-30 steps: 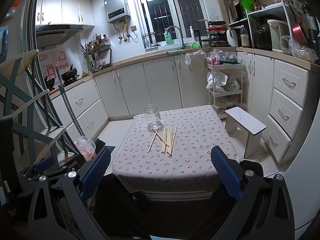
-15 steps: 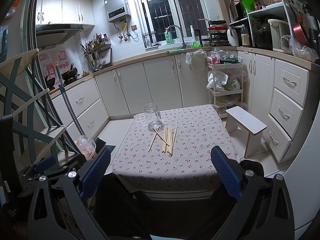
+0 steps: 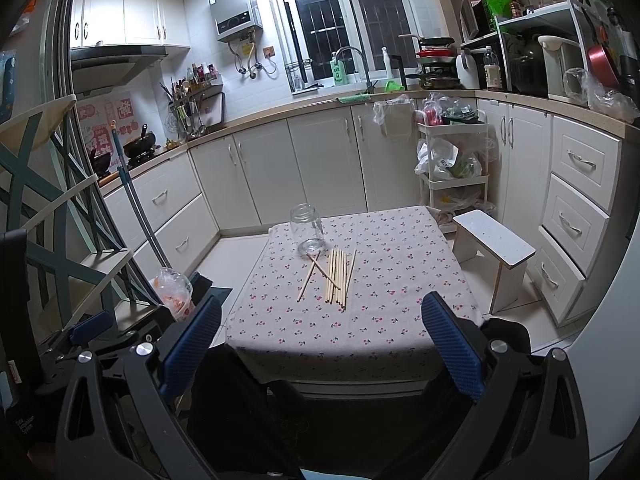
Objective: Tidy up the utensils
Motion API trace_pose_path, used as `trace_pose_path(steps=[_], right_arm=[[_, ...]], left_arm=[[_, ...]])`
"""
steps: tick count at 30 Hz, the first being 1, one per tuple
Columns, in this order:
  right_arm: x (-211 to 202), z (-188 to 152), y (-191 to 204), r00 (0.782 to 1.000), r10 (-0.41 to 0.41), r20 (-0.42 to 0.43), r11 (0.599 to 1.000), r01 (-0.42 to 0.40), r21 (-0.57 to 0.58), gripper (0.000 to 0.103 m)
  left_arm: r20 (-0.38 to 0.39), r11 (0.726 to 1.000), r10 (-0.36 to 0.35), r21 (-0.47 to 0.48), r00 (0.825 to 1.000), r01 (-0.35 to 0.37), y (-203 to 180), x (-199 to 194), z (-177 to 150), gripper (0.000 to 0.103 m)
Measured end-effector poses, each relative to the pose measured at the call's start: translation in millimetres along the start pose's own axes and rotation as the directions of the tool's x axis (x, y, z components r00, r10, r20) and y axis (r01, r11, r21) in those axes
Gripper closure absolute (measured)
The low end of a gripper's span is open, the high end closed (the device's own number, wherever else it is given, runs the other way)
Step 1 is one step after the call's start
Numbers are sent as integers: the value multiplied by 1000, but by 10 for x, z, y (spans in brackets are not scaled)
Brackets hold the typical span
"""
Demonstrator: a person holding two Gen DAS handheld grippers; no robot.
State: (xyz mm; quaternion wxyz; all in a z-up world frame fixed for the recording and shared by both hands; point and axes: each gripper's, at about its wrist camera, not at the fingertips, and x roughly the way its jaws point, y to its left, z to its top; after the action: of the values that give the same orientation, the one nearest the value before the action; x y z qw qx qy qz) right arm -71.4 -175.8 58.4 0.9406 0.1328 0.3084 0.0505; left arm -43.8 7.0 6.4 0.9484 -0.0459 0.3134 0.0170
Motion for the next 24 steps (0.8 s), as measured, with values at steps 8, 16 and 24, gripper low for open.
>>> trace_pose_path(steps=[8,16,24], right_arm=[[415,28,-62,999,-11,-49,1000,11,-2,7],[1254,106,-313,990,-33,-136,999,36,16,7],[2223,64,-650,958,-69,-279,997,79,26,7]], left_arm=[[-78,999,-50,-17,996,49,96,578,41,8],[-144,994,-63,-96,987,50,155,1620,311,8],[-226,994,-82,-92,971,63,-114,2961,593,9]])
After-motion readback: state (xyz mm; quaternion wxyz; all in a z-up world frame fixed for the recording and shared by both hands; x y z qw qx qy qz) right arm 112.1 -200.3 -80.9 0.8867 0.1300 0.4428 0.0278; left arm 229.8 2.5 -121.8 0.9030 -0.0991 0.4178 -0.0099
